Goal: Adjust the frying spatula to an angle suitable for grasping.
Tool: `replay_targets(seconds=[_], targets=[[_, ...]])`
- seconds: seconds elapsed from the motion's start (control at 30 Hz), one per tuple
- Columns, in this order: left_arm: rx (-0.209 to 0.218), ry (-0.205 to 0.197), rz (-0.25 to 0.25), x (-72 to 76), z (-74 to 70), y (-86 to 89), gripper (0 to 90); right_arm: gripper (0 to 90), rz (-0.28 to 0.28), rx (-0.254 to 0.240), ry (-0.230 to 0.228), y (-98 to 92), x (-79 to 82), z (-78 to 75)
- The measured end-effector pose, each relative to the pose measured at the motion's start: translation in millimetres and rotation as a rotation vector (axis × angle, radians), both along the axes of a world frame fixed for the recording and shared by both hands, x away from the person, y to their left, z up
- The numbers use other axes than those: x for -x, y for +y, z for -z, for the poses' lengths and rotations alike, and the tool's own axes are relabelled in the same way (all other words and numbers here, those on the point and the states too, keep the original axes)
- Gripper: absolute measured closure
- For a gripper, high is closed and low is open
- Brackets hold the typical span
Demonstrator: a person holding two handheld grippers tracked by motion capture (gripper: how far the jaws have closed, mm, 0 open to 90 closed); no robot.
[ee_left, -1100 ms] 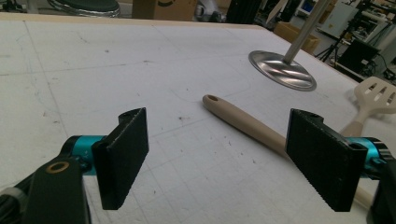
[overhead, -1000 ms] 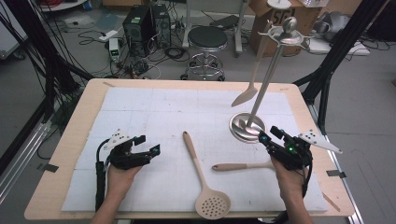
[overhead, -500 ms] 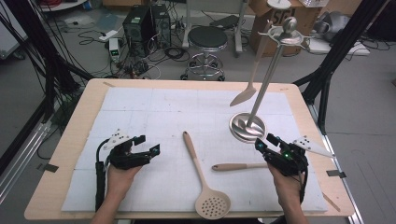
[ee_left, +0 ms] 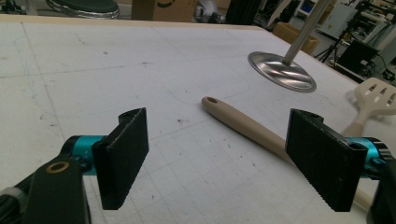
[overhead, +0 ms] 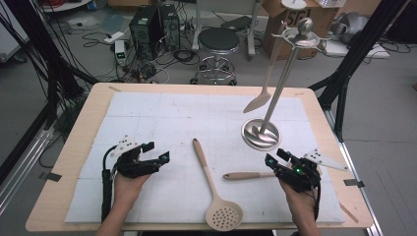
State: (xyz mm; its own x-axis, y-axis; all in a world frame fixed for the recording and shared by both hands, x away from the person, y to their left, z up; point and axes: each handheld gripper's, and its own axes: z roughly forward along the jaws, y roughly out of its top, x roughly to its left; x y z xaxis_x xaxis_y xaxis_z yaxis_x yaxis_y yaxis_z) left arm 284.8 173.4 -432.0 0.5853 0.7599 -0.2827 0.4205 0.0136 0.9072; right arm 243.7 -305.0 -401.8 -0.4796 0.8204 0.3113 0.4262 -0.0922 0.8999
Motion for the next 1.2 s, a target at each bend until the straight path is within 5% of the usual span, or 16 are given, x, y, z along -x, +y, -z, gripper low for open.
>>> replay_targets(seconds=[0.3,0.67,1.2], targets=[[-0.005,0.001,0.003,1.2,-0.6,0.6,22.2,46.8,-0.049,-0.007,0.051,4.3,2.0,16.4],[0.0,-0.004,0.005,2.0,-1.1,0.6,22.2,73.9,-0.081,0.025,0.107,12.5,2.7,34.0],[0.006,-0.005,0.007,3.6,-2.6,2.2,22.2,84.7,-0.129,0.068,0.217,19.8,-0.3,43.2]])
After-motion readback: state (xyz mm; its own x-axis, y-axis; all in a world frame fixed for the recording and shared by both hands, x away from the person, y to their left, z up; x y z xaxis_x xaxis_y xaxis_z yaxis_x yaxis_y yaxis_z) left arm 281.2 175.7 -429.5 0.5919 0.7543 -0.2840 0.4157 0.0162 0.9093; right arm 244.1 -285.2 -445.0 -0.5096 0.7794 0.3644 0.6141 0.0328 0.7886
